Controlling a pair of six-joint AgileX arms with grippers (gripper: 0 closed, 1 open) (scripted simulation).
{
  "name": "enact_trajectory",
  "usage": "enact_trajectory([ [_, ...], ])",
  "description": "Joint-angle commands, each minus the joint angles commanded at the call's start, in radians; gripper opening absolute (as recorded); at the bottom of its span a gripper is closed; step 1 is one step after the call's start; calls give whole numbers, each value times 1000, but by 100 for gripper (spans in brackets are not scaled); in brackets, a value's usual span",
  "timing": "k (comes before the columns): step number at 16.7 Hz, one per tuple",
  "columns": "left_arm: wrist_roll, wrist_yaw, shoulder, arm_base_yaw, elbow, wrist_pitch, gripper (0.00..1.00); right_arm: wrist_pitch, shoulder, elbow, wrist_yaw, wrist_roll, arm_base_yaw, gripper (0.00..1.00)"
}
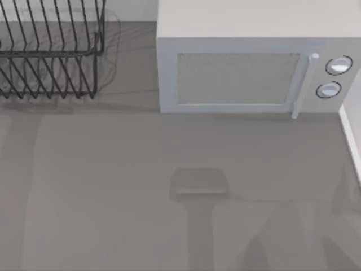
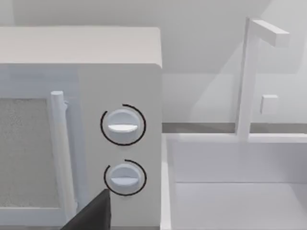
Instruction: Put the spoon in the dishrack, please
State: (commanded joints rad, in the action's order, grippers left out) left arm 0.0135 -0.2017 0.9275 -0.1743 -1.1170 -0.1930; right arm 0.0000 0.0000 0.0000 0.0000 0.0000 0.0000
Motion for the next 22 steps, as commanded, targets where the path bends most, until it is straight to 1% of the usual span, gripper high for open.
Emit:
enact_trajectory([
  [2, 0, 8, 74, 6, 5, 75, 0, 0, 0, 0, 0, 0, 0, 100],
  [4, 1, 19, 180, 14, 17, 189, 0, 0, 0, 0, 0, 0, 0, 100],
  [11, 3, 65, 612, 69, 114, 738, 0, 0, 0, 0, 0, 0, 0, 100],
  [14, 3, 84, 748, 92, 160, 923, 0, 0, 0, 0, 0, 0, 0, 100],
  [17, 2, 95, 821, 106, 190, 1014, 0, 0, 0, 0, 0, 0, 0, 100],
  [22, 2, 96, 828, 108, 193, 1023, 0, 0, 0, 0, 0, 0, 0, 100],
])
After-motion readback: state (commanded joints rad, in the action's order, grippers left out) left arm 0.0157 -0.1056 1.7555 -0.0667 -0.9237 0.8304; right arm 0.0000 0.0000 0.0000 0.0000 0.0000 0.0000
